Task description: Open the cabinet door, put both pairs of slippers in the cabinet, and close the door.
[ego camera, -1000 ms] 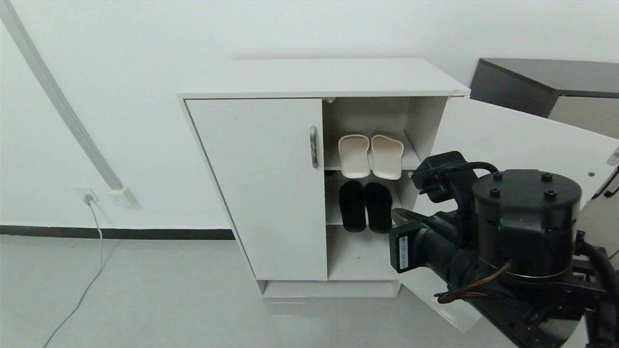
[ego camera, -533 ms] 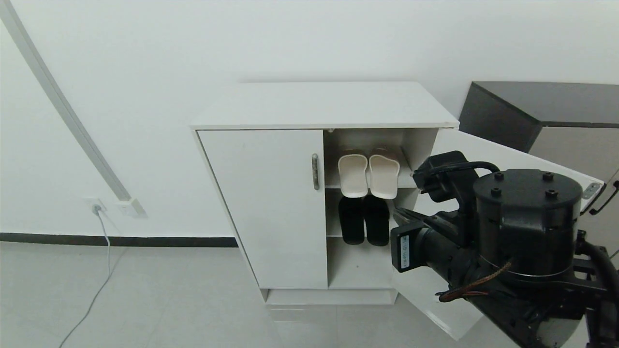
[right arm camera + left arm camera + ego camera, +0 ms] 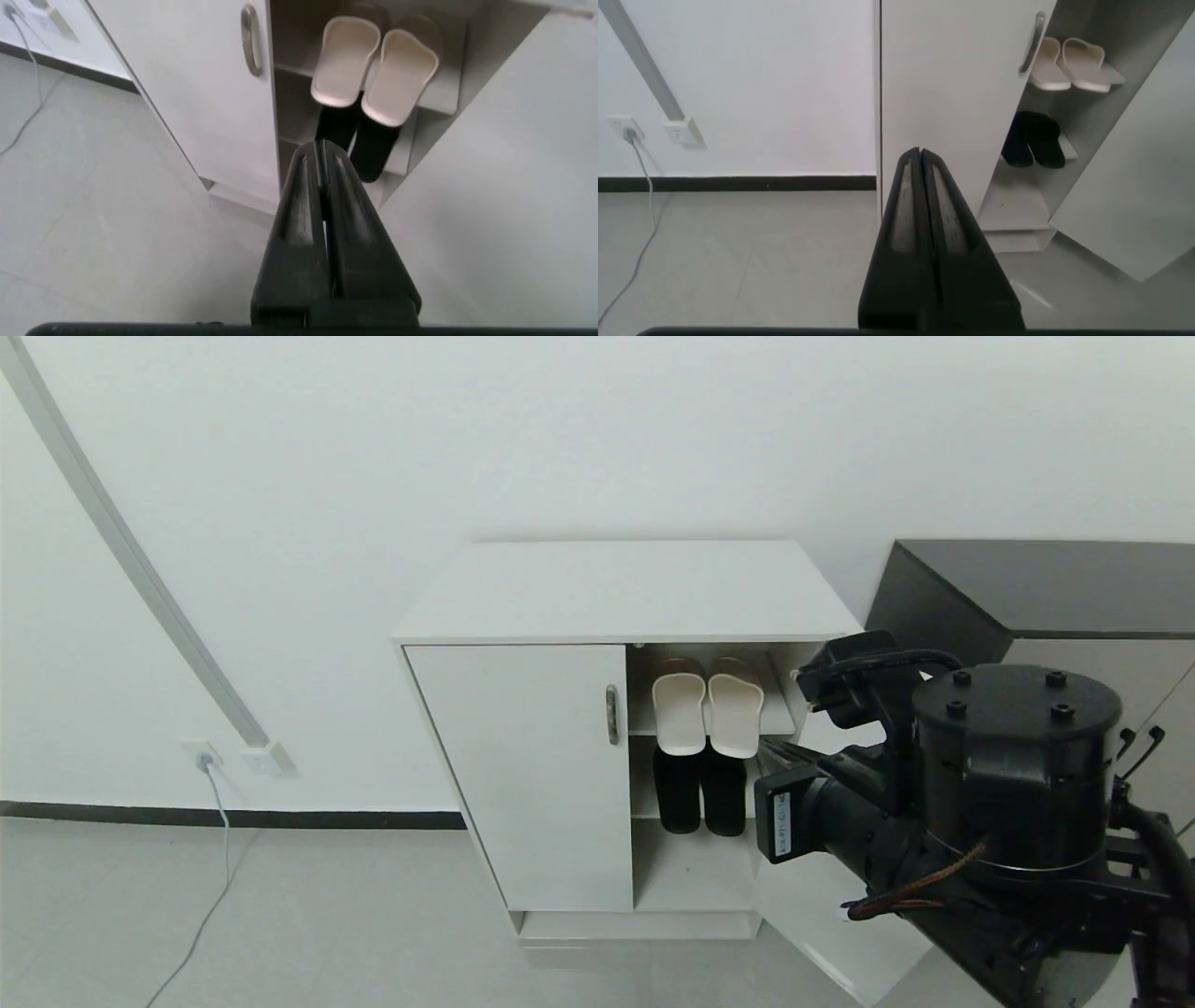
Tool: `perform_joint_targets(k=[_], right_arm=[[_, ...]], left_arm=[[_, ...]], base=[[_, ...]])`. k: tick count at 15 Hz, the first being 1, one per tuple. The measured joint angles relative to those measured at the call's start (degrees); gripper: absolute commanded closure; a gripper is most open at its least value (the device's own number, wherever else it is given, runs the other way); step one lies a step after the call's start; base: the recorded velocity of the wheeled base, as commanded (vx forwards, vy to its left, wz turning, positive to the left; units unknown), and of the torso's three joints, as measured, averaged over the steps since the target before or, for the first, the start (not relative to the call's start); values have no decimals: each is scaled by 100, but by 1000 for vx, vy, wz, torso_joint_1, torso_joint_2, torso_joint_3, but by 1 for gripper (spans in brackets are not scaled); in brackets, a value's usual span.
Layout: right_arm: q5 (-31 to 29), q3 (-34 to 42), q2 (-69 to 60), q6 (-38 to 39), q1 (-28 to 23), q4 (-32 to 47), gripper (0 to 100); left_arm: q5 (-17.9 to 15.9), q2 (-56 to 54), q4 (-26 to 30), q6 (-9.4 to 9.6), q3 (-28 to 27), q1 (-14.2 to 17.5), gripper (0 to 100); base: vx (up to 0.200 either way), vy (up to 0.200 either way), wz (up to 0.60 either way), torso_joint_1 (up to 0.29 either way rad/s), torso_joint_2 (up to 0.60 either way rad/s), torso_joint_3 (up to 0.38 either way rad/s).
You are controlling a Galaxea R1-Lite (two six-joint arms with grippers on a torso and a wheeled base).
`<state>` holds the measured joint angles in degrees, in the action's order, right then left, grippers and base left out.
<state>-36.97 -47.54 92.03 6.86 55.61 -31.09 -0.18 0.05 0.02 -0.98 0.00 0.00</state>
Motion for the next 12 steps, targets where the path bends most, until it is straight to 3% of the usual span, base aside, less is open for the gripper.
perform_joint_targets(k=[6,12], right_arm=[[57,37,0,-2,-13,-13,100],[99,96,0,-35,-27,-9,100]], left_arm=[[0,0,-5,5,0,0,100],[0,0,-2,2,0,0,100]], base=[[0,0,0,236,-542,-298],[0,0,0,15,-28,-16]])
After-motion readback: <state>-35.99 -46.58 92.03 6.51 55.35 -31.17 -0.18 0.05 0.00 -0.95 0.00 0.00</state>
